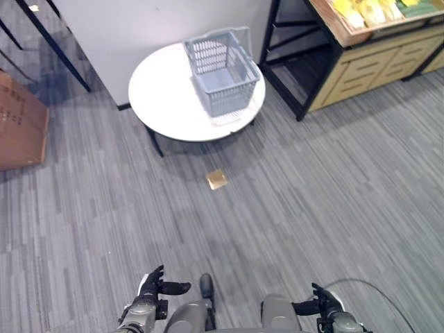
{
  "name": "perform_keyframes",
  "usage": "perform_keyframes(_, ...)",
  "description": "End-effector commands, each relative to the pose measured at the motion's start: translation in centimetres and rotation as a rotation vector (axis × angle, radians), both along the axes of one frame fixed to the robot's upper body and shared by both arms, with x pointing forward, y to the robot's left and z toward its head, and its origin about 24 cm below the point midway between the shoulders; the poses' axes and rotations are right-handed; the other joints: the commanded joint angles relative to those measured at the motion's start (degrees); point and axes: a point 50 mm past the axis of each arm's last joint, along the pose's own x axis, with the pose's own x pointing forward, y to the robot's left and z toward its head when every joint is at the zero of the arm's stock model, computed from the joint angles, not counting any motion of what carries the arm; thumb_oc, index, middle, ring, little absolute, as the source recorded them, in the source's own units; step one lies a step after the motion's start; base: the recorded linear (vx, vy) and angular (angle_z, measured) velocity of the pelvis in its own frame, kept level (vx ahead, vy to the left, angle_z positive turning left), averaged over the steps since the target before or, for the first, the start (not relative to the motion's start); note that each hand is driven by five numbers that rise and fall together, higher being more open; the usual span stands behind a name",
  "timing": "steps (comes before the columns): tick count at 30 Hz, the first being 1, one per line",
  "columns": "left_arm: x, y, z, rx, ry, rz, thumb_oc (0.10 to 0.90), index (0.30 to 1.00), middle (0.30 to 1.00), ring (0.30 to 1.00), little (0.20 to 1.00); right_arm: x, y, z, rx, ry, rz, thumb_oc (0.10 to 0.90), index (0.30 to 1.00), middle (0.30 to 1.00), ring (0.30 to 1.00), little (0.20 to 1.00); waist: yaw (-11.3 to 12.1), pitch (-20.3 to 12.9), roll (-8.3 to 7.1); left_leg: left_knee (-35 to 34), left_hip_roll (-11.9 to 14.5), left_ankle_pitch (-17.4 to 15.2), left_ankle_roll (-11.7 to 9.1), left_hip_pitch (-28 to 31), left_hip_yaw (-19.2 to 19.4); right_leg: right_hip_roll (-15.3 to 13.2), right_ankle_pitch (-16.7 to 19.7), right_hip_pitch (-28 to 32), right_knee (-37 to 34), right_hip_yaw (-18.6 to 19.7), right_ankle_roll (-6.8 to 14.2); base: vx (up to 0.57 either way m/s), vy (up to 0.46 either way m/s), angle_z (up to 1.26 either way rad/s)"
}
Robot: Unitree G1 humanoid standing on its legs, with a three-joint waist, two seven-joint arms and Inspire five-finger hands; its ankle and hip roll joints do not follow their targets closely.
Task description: Get the vegetables into the basket
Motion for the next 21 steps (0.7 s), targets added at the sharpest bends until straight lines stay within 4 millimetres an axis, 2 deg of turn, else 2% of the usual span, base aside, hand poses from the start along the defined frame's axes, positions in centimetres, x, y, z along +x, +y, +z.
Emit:
perform_keyframes(1, -0.9, 0.9, 0.0, -0.002, -0.015, 0.055, 0.9, 1.0, 1.0, 1.0, 1.0, 3.1, 1.3, 1.0, 0.027, -0.119, 0.086, 0.9, 1.0, 1.0, 1.0, 1.0, -1.53, 2.32, 0.86, 4.53, 3.34, 0.73, -6.34, -2.89, -1.85, 2.02, 10.65, -0.32, -15.68, -5.59, -0.23, 0.4, 0.055, -0.22)
perform_keyframes(3, -0.8, 1.0, 0.0, 0.004, -0.01, 0.055, 0.9, 1.0, 1.0, 1.0, 1.0, 3.6, 1.5, 1.1, 0.033, -0.138, 0.083, 0.9, 1.0, 1.0, 1.0, 1.0, -2.4, 3.05, 0.11, 4.01, 2.61, -1.36, -6.99, 0.21, -2.19, 1.7, 9.18, -2.04, -22.51, -8.46, 0.29, 0.33, -0.047, -0.24)
perform_keyframes(4, -0.8, 1.0, 0.0, 0.004, -0.01, 0.055, 0.9, 1.0, 1.0, 1.0, 1.0, 3.6, 1.5, 1.1, 0.033, -0.138, 0.083, 0.9, 1.0, 1.0, 1.0, 1.0, -2.42, 3.1, 0.12, 4.01, 2.61, -1.36, -6.99, 0.27, -2.21, 1.71, 9.18, -1.96, -22.53, -8.49, 0.29, 0.62, -0.203, 0.05)
perform_keyframes(5, -1.1, 0.7, -0.2, 0.004, 0.005, 0.05, 0.9, 1.0, 1.0, 1.0, 1.0, 3.8, 1.5, 1.1, 0.031, -0.135, 0.083, 0.9, 1.0, 1.0, 1.0, 1.0, -4.29, 2.51, -0.78, 3.28, 1.9, -3.73, -8.87, 5.35, -3.31, 0.66, 13.23, -4.5, -37.86, -9.48, 2.71, 0.5, -0.162, 0.19)
perform_keyframes(6, -1.1, 0.7, -0.2, 0.003, 0.005, 0.05, 0.9, 1.0, 1.0, 1.0, 1.0, 3.8, 1.5, 1.1, 0.03, -0.135, 0.083, 0.9, 1.0, 1.0, 1.0, 1.0, -4.29, 2.84, -0.49, 3.27, 2.22, -3.93, -8.94, 5.81, -3.37, 0.96, 13.33, -3.81, -38.26, -9.71, 2.7, 0.83, -0.285, 0.29)
perform_keyframes(7, -1.5, 0.7, -0.3, 0.01, 0.016, 0.049, 0.9, 1.0, 1.0, 1.0, 1.0, 3.3, 1.7, 0.9, 0.036, -0.122, 0.093, 0.9, 1.0, 1.0, 1.0, 1.0, -5.89, 2.16, -0.58, 3.39, 2.39, -4.73, -10.0, 9.0, -4.73, 1.35, 15.57, -5.33, -42.3, -7.21, 3.68, 0.64, -0.274, 0.47)
perform_keyframes(8, -2.1, 0.6, -0.5, 0.003, 0.028, 0.062, 0.9, 1.0, 1.0, 1.0, 1.0, 2.4, 1.6, 0.6, 0.036, -0.094, 0.094, 0.9, 1.0, 1.0, 1.0, 1.0, -5.9, 1.64, -0.29, 4.12, 3.17, -4.64, -11.02, 11.7, -6.4, 2.51, 15.34, -5.01, -38.64, -5.8, 3.4, 0.63, -0.275, 0.65)
perform_keyframes(11, -2.5, 0.4, -0.7, -0.003, 0.04, 0.09, 0.9, 1.0, 1.0, 1.0, 1.0, 2.5, 1.4, 0.7, 0.03, -0.098, 0.091, 0.9, 1.0, 1.0, 1.0, 1.0, -5.83, 1.2, -0.13, 6.08, 3.83, -4.35, -11.86, 12.22, -7.39, 3.21, 14.49, -4.26, -36.47, -6.75, 2.09, 0.37, -0.234, 0.63)
perform_keyframes(13, -2.8, 0.1, -0.9, -0.015, 0.047, 0.104, 0.9, 1.0, 1.0, 1.0, 1.0, 2.3, 1.1, 0.7, 0.027, -0.098, 0.095, 0.9, 1.0, 1.0, 1.0, 1.0, -6.03, 0.59, 0.56, 8.04, 5.31, -1.42, -13.29, 12.3, -8.17, 4.72, 12.01, -3.25, -34.98, -7.89, 0.4, 0.26, -0.239, 0.35)
perform_keyframes(14, -2.8, -0.1, -0.9, -0.024, 0.046, 0.106, 0.9, 1.0, 1.0, 1.0, 1.0, 2.4, 0.9, 0.9, 0.023, -0.102, 0.099, 0.9, 1.0, 1.0, 1.0, 1.0, -5.83, 0.42, 0.74, 11.3, 5.99, 1.38, -14.28, 11.17, -8.44, 5.15, 10.63, -2.48, -34.33, -8.61, -0.57, 0.37, -0.42, -0.01)
perform_keyframes(15, -2.2, -0.5, -0.8, -0.039, 0.024, 0.096, 0.9, 1.0, 1.0, 1.0, 1.0, 2.6, 0.3, 1.2, 0.006, -0.114, 0.092, 0.9, 1.0, 1.0, 1.0, 1.0, -5.71, 0.91, 0.63, 18.83, 6.65, 7.02, -15.85, 7.29, -9.34, 5.83, 8.25, -0.74, -33.31, -9.09, -2.41, 0.31, -0.414, 0.12)
perform_keyframes(16, -1.7, -0.7, -0.7, -0.041, 0.011, 0.087, 0.9, 1.0, 1.0, 1.0, 1.0, 2.6, -0.1, 1.3, -0.005, -0.119, 0.087, 0.9, 1.0, 1.0, 1.0, 1.0, -5.64, 1.37, 0.05, 24.07, 6.74, 8.99, -16.51, 4.67, -9.32, 5.75, 7.36, 0.08, -33.08, -9.11, -3.3, 0.22, -0.316, 0.36)
perform_keyframes(17, -1.7, -0.7, -0.7, -0.041, 0.011, 0.087, 0.9, 1.0, 1.0, 1.0, 1.0, 2.6, -0.1, 1.3, -0.005, -0.12, 0.087, 0.9, 1.0, 1.0, 1.0, 1.0, -5.71, 1.34, 0.12, 24.31, 6.79, 8.88, -16.53, 4.48, -9.42, 5.78, 7.33, 0.02, -33.02, -9.2, -3.32, 0.16, -0.227, 0.38)
perform_keyframes(18, -1.4, -0.8, -0.6, -0.043, 0.002, 0.077, 0.9, 1.0, 1.0, 1.0, 1.0, 2.7, -0.3, 1.4, -0.012, -0.122, 0.087, 0.9, 1.0, 1.0, 1.0, 1.0, -5.54, 1.76, -0.36, 27.73, 7.21, 10.12, -16.55, 2.73, -8.62, 6.1, 6.31, 1.16, -32.81, -9.14, -4.3, 0.25, -0.284, 0.29)
perform_keyframes(19, -1.0, -1.0, -0.4, -0.046, -0.012, 0.068, 0.9, 1.0, 1.0, 1.0, 1.0, 2.4, -0.9, 1.4, -0.029, -0.117, 0.055, 0.9, 1.0, 1.0, 1.0, 1.0, -5.31, 2.4, -0.68, 29.45, 8.55, 11.01, -15.86, 0.36, -5.67, 6.34, 4.45, 3.17, -32.5, -9.32, -5.36, 0.25, -0.283, 0.27)
perform_keyframes(20, -1.0, -1.0, -0.4, -0.046, -0.012, 0.068, 0.9, 1.0, 1.0, 1.0, 1.0, 2.4, -0.9, 1.4, -0.029, -0.117, 0.055, 0.9, 1.0, 1.0, 1.0, 1.0, -5.26, 2.49, -0.58, 29.68, 8.68, 10.83, -15.88, 0.36, -5.67, 6.45, 4.38, 3.22, -32.43, -9.33, -5.38, 0.33, -0.279, 0.28)
perform_keyframes(21, -0.8, -1.3, -0.4, -0.052, -0.023, 0.054, 0.9, 1.0, 1.0, 1.0, 1.0, 1.7, -1.5, 1.3, -0.04, -0.097, 0.023, 0.9, 1.0, 1.0, 1.0, 1.0, -4.61, 2.79, -0.9, 28.91, 8.06, 9.69, -15.26, -4.87, -3.53, 6.17, 3.46, 5.88, -33.2, -9.59, -5.45, 0.26, -0.15, 0.21)
